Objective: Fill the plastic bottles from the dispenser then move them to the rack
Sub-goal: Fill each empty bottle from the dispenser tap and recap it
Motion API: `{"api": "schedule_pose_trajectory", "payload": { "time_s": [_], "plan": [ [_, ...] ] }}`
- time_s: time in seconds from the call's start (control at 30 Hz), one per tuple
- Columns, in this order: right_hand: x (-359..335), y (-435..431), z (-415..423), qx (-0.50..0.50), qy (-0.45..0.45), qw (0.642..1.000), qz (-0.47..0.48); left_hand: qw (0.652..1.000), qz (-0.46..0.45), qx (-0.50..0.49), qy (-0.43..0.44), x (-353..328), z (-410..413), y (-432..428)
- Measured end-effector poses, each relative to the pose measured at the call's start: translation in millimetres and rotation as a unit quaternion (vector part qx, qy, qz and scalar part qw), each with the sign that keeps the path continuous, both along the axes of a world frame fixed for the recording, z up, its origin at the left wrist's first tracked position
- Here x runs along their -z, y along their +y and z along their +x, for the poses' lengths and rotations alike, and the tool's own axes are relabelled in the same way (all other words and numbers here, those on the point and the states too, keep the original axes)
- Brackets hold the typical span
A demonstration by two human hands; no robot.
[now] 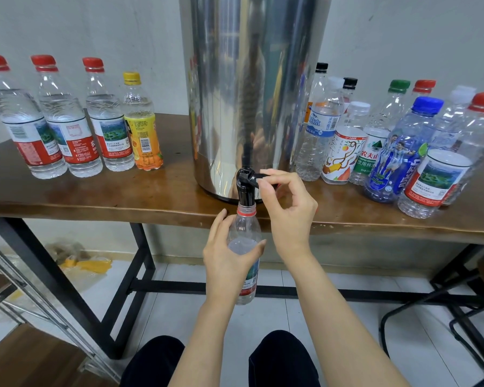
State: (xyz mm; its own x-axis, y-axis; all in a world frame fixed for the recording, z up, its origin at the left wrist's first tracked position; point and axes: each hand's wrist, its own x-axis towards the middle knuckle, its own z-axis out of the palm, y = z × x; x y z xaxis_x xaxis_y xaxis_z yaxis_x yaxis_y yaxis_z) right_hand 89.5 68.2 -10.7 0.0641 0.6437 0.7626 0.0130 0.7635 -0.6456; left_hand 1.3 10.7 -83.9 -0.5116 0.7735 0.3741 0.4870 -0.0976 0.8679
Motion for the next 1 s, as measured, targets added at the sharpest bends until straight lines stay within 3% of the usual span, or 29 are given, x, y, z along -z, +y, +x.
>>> {"api": "schedule_pose_trajectory", "payload": {
  "time_s": [0.73,1.0],
  "plan": [
    [-0.3,0.1,4.7,0.006,-0.023,1.0,-0.009,1.0,0.003,0.0,-0.007,-3.4,1.6,-1.6],
    [-4.0,-3.2,14.0,0.007,-0.076,0.997,-0.003,1.0,0.007,0.006,-0.01,-3.4,-0.1,-2.9]
  ]
}}
